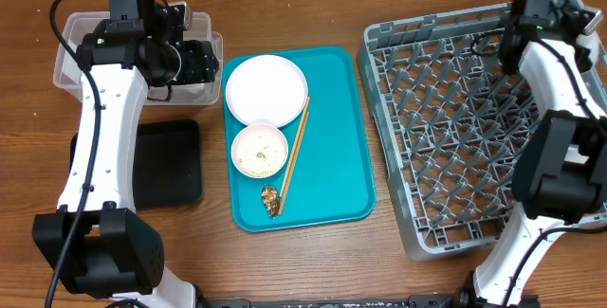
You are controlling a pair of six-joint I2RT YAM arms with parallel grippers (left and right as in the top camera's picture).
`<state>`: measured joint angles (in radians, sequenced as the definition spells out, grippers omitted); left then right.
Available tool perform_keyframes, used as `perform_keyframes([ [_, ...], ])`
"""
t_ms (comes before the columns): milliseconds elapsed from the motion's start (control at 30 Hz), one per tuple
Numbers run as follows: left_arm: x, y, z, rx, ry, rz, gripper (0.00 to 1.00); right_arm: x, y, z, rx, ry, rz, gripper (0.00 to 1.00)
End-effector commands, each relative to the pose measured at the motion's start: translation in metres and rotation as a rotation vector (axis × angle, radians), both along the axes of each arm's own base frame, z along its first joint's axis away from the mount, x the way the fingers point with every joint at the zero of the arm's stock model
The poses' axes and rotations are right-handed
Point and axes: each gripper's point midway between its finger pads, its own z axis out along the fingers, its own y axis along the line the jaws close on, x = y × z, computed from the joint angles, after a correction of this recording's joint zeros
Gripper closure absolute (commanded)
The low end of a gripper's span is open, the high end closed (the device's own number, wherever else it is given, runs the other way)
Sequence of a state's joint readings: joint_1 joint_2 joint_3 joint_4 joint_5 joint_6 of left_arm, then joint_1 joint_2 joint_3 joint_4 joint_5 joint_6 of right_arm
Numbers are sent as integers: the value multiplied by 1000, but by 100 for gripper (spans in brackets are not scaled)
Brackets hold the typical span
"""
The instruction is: Sort waste into correct bins and load items into the dishwasher
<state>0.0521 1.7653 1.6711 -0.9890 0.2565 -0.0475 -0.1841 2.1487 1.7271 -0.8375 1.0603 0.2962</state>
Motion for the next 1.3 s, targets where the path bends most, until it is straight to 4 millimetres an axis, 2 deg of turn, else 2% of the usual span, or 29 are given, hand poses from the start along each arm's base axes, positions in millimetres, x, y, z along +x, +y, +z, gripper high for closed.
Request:
perform_keyframes([
  [0,1,-2,6,16,-21,-24,28,10,38,-38,216,30,99,77],
  [133,1,-2,6,15,-20,-24,28,2,56,-54,331,83,126,69],
  [267,1,-2,6,16,-20,-24,28,-3,66,-50,400,80,137,57],
  [400,1,-2,6,16,-20,-24,28,-1,73,-17,430,-1,171,41],
  [467,1,-2,7,15,-21,-24,28,3,82,5,461,-55,217,36],
  [567,1,-2,7,15,-21,-24,28,9,106,32,553,-112,334,36],
  [633,1,-2,7,15,-21,-24,28,9,132,41,662,-117,437,42],
  [667,1,-2,7,15,-21,-24,28,8,151,43,743,-112,503,50],
  [800,1,-2,6,15,-21,-24,28,-1,231,40,1075,-39,801,96],
  [867,1,-2,7,15,-22,-24,27,-10,262,37,1192,2,919,96],
  [900,1,-2,7,15,-22,-24,27,-14,271,34,1219,21,951,96],
  [1133,2,-2,7,15,-23,-24,27,-30,315,4,1250,139,1039,96],
  [1267,1,-2,7,15,-22,-24,27,-30,328,-7,1252,144,1060,96],
])
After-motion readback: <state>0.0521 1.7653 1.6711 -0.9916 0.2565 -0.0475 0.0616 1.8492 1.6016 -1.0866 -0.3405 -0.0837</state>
